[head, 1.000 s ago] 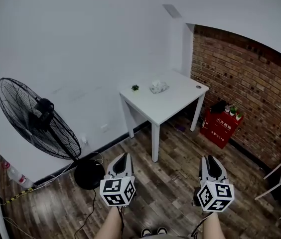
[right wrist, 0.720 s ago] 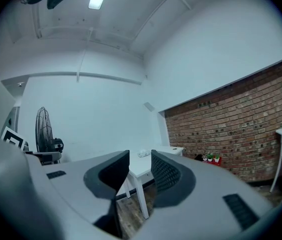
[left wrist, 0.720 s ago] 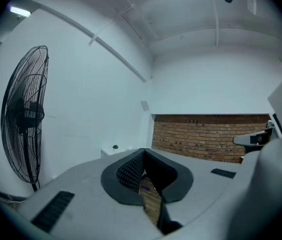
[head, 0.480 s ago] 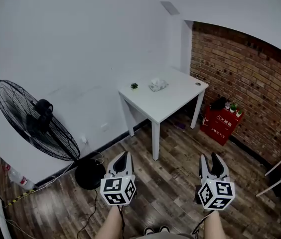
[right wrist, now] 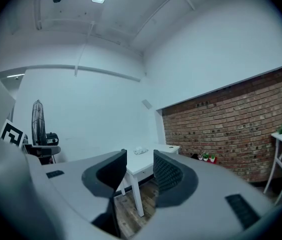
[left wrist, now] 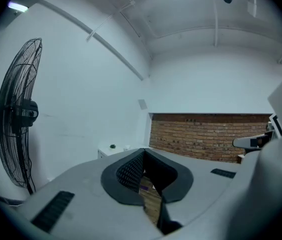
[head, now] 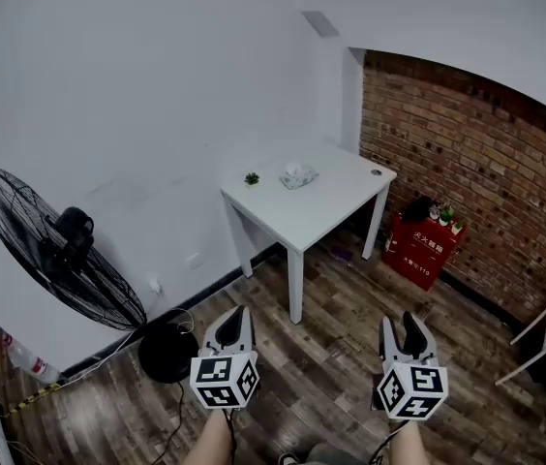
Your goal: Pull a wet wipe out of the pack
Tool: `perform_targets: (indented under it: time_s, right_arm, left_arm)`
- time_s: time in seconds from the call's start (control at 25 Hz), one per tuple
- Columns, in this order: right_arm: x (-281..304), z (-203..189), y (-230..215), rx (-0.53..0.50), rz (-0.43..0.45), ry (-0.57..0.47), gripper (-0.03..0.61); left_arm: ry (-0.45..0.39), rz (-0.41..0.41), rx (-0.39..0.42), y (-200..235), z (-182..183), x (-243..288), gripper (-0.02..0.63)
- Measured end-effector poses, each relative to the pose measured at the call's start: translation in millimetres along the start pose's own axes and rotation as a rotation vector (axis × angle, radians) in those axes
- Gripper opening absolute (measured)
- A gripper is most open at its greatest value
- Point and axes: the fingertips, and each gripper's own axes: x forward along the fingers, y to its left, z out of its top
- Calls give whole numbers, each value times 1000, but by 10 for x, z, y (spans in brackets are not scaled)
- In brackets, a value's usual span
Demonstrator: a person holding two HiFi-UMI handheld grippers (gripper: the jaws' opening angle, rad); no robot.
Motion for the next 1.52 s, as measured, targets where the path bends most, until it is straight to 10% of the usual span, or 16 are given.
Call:
perform_targets:
  time_s: [0.48,1.52]
  right_arm:
    - [456,26,-616,36,-56,-15,172]
    - [2752,473,-2511,44,103,47,169]
  left_arm:
    - [17,-39,64,-341,-45,754,3]
    - [58,78,38,-1465,-159,3263,3]
